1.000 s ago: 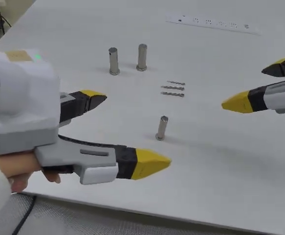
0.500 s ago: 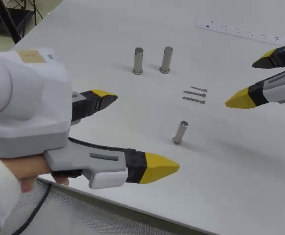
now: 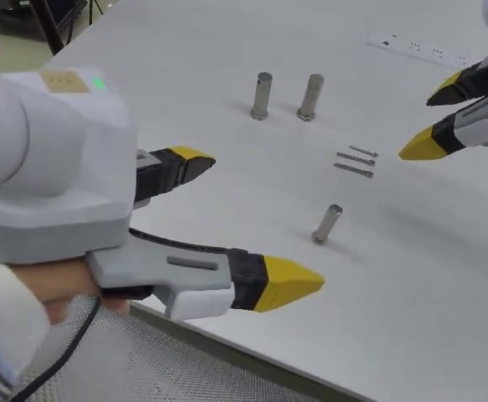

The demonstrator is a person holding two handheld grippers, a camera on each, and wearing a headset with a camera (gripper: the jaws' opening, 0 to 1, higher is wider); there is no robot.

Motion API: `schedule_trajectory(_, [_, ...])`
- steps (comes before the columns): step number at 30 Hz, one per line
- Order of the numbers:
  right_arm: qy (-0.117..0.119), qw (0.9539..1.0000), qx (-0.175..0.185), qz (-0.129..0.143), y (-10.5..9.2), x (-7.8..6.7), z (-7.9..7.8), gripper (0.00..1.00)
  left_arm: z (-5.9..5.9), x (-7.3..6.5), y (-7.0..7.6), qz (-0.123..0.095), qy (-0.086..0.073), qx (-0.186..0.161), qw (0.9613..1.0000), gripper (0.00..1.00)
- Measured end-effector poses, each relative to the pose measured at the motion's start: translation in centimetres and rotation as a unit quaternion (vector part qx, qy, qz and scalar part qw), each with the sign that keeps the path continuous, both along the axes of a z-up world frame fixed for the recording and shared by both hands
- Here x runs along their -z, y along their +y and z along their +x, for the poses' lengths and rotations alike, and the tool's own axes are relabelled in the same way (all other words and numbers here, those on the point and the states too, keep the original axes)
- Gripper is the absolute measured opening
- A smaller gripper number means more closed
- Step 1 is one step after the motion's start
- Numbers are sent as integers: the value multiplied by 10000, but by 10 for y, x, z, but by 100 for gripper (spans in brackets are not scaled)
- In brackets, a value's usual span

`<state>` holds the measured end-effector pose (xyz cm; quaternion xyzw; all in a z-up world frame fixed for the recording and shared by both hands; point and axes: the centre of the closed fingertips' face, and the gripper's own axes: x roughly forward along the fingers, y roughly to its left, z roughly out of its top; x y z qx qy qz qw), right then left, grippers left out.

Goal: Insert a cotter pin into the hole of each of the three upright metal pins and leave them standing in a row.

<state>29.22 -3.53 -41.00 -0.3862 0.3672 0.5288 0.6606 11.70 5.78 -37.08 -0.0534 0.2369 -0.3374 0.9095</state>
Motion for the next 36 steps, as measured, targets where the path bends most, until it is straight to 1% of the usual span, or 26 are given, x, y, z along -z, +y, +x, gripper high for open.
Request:
schedule_trajectory(2, [25, 9999, -86, -81, 3, 3, 3, 36, -1, 0, 1, -26, 45, 17, 10000, 91])
schedule_trajectory(3, [45, 9998, -117, -137, 4, 6, 4, 32, -1, 1, 3, -25, 36, 20, 10000, 91])
schedule_trajectory(5, [71, 9997, -150, -164, 7, 9, 6, 28, -1, 1, 5, -19, 22, 14, 10000, 91])
schedule_trajectory(7, [116, 9995, -178, -220, 9, 13, 9, 28, -2, 1, 7, -36, 32, 2, 10000, 91])
schedule_trajectory(8, [132, 9993, -212, -265, 11, 17, 14, 27, -2, 1, 7, -52, 35, -1, 10000, 91])
schedule_trajectory(11, [164, 9989, -283, -343, 14, 24, 20, 25, -3, 2, 7, -66, 43, 7, 10000, 90])
schedule_trajectory(13, [192, 9986, -305, -386, 16, 28, 21, 23, -4, 2, 7, -86, 59, 16, 9999, 90])
schedule_trajectory(14, [209, 9984, -324, -419, 18, 33, 26, 23, -4, 3, 6, -83, 65, 34, 9999, 90])
schedule_trajectory(16, [249, 9980, -332, -475, 18, 38, 30, 22, -4, 3, 6, -74, 72, 53, 9999, 90])
schedule_trajectory(17, [315, 9975, -362, -528, 18, 42, 31, 22, -4, 3, 6, -62, 70, 64, 9999, 90])
schedule_trajectory(20, [397, 9962, -407, -655, 16, 50, 30, 19, -4, 3, 6, -70, 63, 63, 9999, 90])
schedule_trajectory(22, [417, 9958, -411, -710, 17, 57, 38, 17, -4, 3, 6, -87, 67, 61, 9999, 89])
schedule_trajectory(23, [459, 9955, -404, -720, 17, 60, 39, 16, -4, 3, 6, -83, 77, 65, 9999, 89])
schedule_trajectory(24, [557, 9954, -340, -695, 17, 60, 33, 14, -5, 4, 6, -76, 89, 70, 9999, 89])
schedule_trajectory(25, [696, 9954, -280, -599, 19, 61, 30, 13, -5, 5, 6, -72, 101, 70, 9999, 89])
schedule_trajectory(27, [729, 9954, -254, -563, 22, 65, 38, 11, -5, 6, 6, -86, 122, 68, 9999, 89])
schedule_trajectory(28, [729, 9953, -249, -578, 22, 65, 31, 11, -5, 8, 6, -98, 143, 58, 9998, 89])
schedule_trajectory(29, [724, 9952, -257, -601, 22, 66, 31, 11, -5, 9, 6, -103, 154, 44, 9998, 89])
schedule_trajectory(32, [732, 9947, -266, -673, 19, 74, 35, 9, -2, 13, 7, -151, 189, -45, 9997, 89])
schedule_trajectory(36, [781, 9936, -265, -777, 16, 85, 37, 9, -3, 16, 6, -180, 241, -49, 9995, 87])
